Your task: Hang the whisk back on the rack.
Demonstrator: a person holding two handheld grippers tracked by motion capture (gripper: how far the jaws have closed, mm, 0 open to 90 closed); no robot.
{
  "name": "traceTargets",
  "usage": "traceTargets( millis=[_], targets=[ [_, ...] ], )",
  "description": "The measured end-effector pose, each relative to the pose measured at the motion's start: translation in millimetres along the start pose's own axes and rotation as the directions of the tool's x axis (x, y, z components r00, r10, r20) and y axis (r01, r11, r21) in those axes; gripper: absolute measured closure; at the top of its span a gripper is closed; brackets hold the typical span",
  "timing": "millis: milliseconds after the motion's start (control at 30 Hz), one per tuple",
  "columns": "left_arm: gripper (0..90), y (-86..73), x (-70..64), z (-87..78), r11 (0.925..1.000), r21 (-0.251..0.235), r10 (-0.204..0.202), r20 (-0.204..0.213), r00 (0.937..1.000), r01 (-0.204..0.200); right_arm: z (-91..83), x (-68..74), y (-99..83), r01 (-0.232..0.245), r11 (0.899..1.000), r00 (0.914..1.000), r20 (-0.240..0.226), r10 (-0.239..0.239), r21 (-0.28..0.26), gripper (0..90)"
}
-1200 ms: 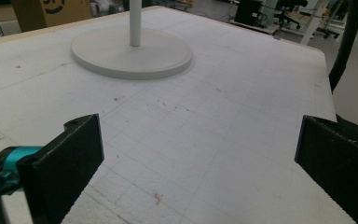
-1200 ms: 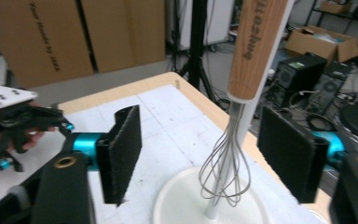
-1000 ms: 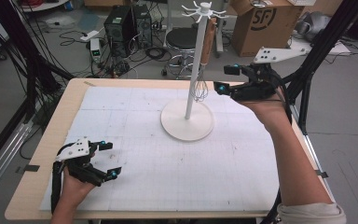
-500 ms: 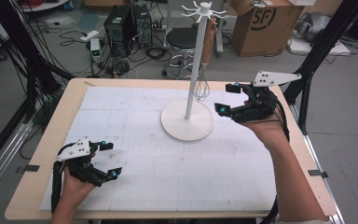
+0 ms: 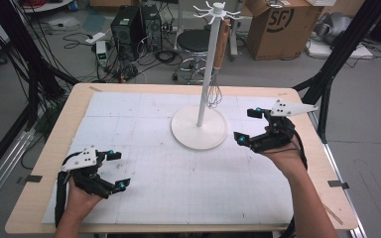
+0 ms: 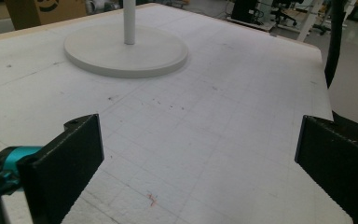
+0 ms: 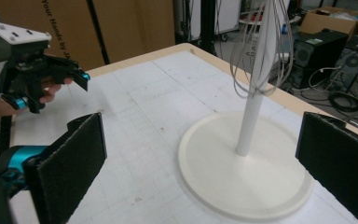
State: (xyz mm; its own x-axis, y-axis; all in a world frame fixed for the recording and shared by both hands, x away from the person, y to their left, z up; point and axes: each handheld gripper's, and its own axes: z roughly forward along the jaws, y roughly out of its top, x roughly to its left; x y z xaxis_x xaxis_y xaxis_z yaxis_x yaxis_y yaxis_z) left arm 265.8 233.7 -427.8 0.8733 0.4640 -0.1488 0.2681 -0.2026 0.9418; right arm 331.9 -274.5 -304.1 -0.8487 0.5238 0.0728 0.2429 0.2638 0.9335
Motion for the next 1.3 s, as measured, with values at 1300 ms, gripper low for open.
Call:
traceTargets(
  millis=[1300],
  targets=[
    [1.7, -1.6, -1.5, 11.5, 0.9990, 0.044, 0.001, 0.017, 0.9999, -0.002, -10.6, 0.1, -131.5, -0.139, 0.990, 0.9896, 0.040, 0.138, 0.025, 0.2]
  ],
)
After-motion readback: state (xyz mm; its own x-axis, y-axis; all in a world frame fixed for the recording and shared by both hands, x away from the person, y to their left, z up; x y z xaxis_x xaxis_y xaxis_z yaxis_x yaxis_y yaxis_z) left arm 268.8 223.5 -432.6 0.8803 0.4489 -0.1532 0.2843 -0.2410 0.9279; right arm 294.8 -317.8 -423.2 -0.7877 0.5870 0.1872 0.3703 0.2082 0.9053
